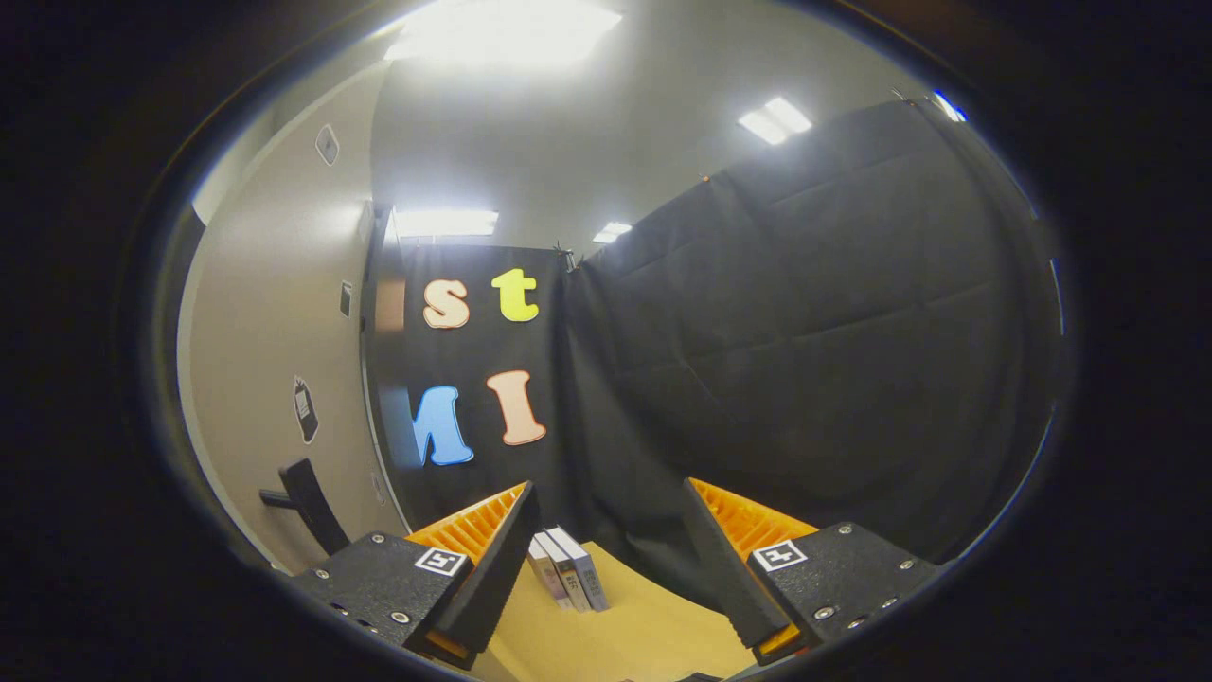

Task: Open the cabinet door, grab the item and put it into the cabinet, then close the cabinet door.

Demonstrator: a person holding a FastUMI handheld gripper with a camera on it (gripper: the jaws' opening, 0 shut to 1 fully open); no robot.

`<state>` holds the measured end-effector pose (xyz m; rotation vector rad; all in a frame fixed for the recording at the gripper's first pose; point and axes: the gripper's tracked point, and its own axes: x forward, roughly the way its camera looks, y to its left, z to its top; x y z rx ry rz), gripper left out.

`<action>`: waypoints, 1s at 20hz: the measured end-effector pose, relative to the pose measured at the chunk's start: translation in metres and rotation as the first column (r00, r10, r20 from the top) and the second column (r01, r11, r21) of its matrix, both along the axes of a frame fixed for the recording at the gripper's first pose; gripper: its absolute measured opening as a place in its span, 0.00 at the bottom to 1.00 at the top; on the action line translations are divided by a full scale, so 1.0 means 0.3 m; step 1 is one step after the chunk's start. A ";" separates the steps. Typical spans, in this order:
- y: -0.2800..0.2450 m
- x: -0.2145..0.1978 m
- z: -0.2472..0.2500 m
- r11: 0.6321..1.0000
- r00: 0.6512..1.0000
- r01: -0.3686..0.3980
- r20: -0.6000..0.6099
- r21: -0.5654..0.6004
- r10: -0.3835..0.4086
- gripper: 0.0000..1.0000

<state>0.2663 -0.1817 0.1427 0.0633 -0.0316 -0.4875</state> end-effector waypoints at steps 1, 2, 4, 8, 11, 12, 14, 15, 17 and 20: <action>0.008 0.025 -0.013 1.000 1.000 -0.008 -0.011 0.002 0.008 0.93; 0.026 0.047 -0.023 1.000 1.000 -0.019 -0.019 0.002 0.019 0.93; 0.074 0.091 -0.052 0.999 0.998 -0.053 -0.037 0.000 0.053 0.94; 0.077 0.098 -0.065 0.997 0.997 -0.066 -0.031 0.037 0.067 0.90; 0.097 0.094 -0.070 0.995 0.997 -0.075 -0.026 0.058 0.077 0.90; 0.119 0.090 -0.069 0.995 0.996 -0.084 -0.028 0.056 0.085 0.91; 0.202 0.099 -0.070 0.992 0.992 -0.122 -0.032 0.043 0.123 0.91; 0.243 0.102 -0.068 0.989 0.989 -0.142 -0.036 0.033 0.144 0.91; 0.330 0.106 -0.061 0.985 0.984 -0.173 -0.037 0.017 0.174 0.91; 0.434 0.139 -0.074 0.976 0.976 -0.214 -0.042 0.025 0.215 0.91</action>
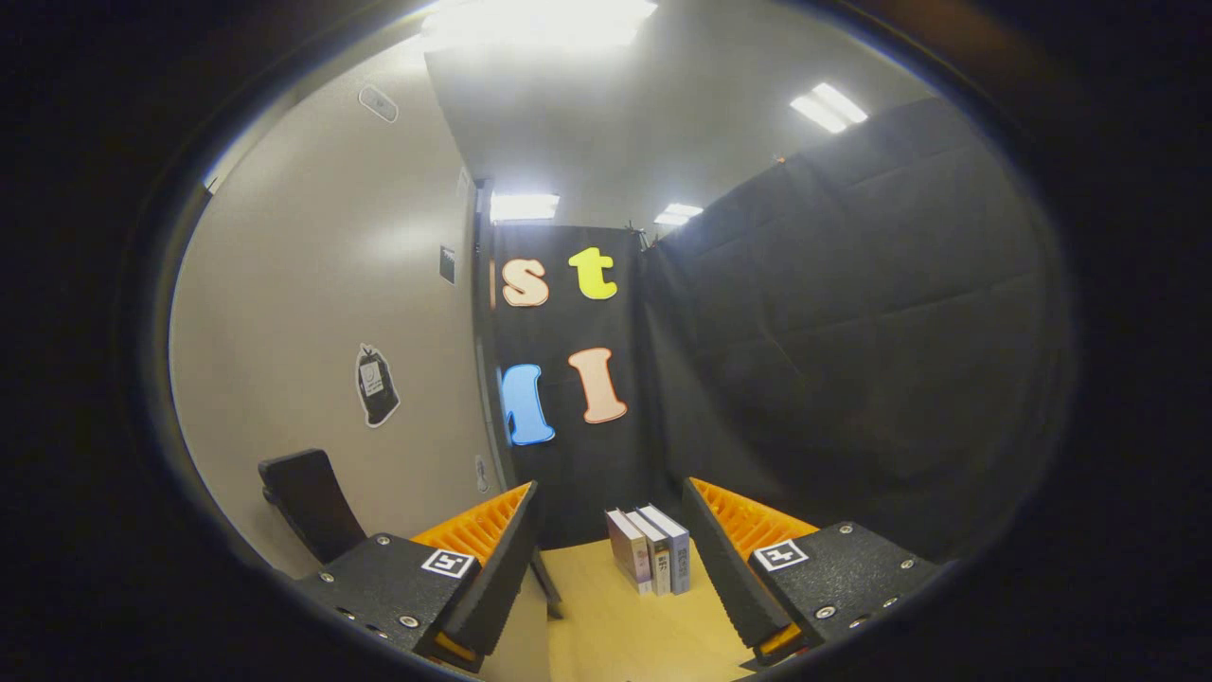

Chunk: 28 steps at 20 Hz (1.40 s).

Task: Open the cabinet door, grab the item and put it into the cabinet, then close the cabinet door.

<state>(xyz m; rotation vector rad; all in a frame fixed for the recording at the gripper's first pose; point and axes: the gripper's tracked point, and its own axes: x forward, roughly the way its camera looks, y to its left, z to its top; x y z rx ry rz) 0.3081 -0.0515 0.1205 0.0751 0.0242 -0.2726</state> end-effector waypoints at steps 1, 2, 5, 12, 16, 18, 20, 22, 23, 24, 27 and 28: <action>0.033 0.014 0.001 1.000 1.000 -0.019 -0.001 0.006 0.019 0.91; 0.063 0.023 -0.003 0.999 0.999 -0.033 -0.004 0.006 0.033 0.91; 0.117 0.041 -0.016 0.998 0.999 -0.049 -0.018 -0.031 0.049 0.91; 0.260 0.106 -0.019 0.990 0.990 -0.140 -0.013 -0.027 0.139 0.91; 0.360 0.151 -0.017 0.978 0.979 -0.206 -0.007 -0.019 0.206 0.91; 0.415 0.175 -0.020 0.971 0.971 -0.240 -0.004 -0.005 0.240 0.91; 0.479 0.206 -0.016 0.962 0.962 -0.274 -0.002 -0.003 0.274 0.91; 0.544 0.239 -0.026 0.952 0.952 -0.306 -0.008 -0.012 0.306 0.92; 0.568 0.259 -0.039 0.950 0.950 -0.312 -0.012 -0.020 0.312 0.92; 0.596 0.270 -0.035 0.945 0.945 -0.327 -0.010 -0.029 0.326 0.92; 0.728 0.300 -0.046 0.916 0.917 -0.399 -0.020 -0.028 0.399 0.93; 0.755 0.308 -0.058 0.910 0.911 -0.412 -0.027 -0.035 0.412 0.93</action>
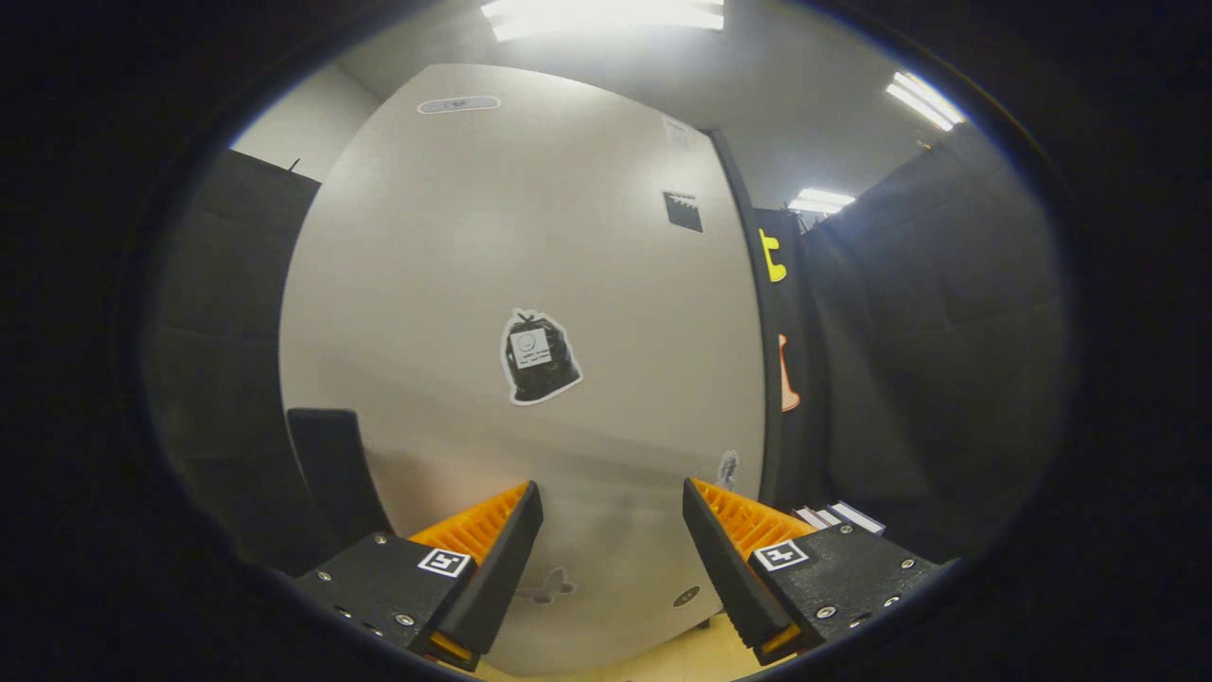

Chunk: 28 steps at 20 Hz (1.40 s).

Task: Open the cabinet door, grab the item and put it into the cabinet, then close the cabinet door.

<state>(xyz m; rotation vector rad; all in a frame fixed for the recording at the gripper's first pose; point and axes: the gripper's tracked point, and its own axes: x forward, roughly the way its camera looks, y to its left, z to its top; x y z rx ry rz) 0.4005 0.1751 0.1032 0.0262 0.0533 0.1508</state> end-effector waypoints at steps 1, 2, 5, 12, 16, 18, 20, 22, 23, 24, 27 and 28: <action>0.037 0.011 -0.012 1.000 1.000 -0.016 -0.004 -0.004 0.016 0.93; 0.072 0.018 -0.026 0.999 0.999 -0.032 -0.012 -0.006 0.032 0.93; 0.154 0.033 -0.060 0.997 0.997 -0.071 -0.032 -0.014 0.071 0.93; 0.145 -0.038 -0.064 0.997 0.996 -0.082 -0.028 -0.013 0.082 0.92; 0.121 -0.183 -0.068 0.995 0.994 -0.103 -0.029 -0.010 0.102 0.92; 0.098 -0.255 -0.077 0.994 0.994 -0.103 -0.031 -0.022 0.102 0.92; 0.073 -0.328 -0.089 0.995 0.995 -0.095 -0.035 -0.023 0.094 0.93; 0.047 -0.397 -0.097 0.996 0.995 -0.086 -0.043 -0.015 0.085 0.93; 0.036 -0.430 -0.102 0.997 0.996 -0.080 -0.045 -0.016 0.079 0.93; 0.026 -0.461 -0.110 0.997 0.996 -0.076 -0.047 -0.019 0.075 0.93; 0.006 -0.547 -0.131 0.998 0.997 -0.063 -0.046 -0.028 0.062 0.93; 0.006 -0.573 -0.140 0.997 0.997 -0.065 -0.044 -0.027 0.064 0.93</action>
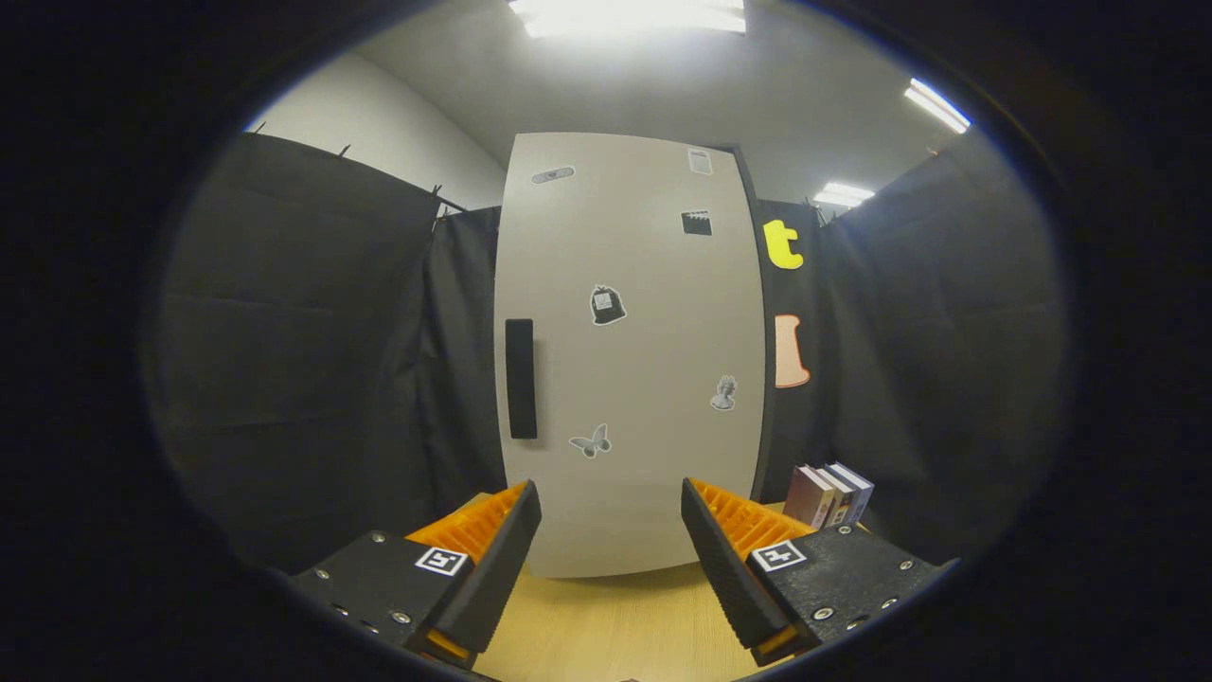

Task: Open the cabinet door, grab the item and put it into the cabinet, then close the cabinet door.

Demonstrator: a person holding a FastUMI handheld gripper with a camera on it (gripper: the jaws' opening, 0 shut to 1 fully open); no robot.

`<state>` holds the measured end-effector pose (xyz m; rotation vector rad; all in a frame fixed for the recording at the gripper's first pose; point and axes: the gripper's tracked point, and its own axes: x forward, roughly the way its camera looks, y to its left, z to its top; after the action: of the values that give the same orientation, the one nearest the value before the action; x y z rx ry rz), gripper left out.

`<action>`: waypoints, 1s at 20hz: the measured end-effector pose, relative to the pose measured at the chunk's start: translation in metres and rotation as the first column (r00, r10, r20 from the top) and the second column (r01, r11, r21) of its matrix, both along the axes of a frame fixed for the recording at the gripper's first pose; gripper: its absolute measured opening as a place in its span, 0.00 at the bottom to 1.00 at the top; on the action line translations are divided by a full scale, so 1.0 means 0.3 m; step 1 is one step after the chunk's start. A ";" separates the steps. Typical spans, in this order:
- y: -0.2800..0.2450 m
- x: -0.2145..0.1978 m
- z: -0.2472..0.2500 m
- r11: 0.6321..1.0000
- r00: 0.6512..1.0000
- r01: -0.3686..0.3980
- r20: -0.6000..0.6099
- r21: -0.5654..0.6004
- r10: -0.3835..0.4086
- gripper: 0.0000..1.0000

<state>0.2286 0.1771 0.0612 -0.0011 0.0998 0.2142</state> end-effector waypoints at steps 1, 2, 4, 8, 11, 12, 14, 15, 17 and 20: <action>-0.006 -0.026 -0.012 1.000 1.000 0.003 0.000 -0.003 -0.003 0.93; -0.011 -0.049 -0.024 1.000 1.000 0.007 -0.001 -0.008 -0.007 0.93; -0.020 -0.091 -0.052 1.000 1.000 0.015 -0.002 -0.011 -0.016 0.93; -0.021 -0.160 -0.097 1.000 1.000 0.015 0.000 0.004 -0.015 0.93; -0.037 -0.204 -0.132 0.999 1.000 0.024 0.003 -0.022 -0.024 0.93; -0.043 -0.214 -0.138 0.999 1.000 0.026 0.006 -0.029 -0.026 0.93; -0.056 -0.230 -0.144 0.999 0.999 0.034 0.008 -0.035 -0.033 0.93; -0.062 -0.230 -0.142 0.999 0.999 0.038 0.010 -0.034 -0.038 0.93; -0.081 -0.236 -0.129 0.998 0.999 0.052 0.016 -0.023 -0.052 0.93; -0.095 -0.242 -0.111 0.998 0.998 0.059 0.025 -0.011 -0.059 0.93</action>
<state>0.1558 0.1486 0.0279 -0.0129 0.0761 0.1544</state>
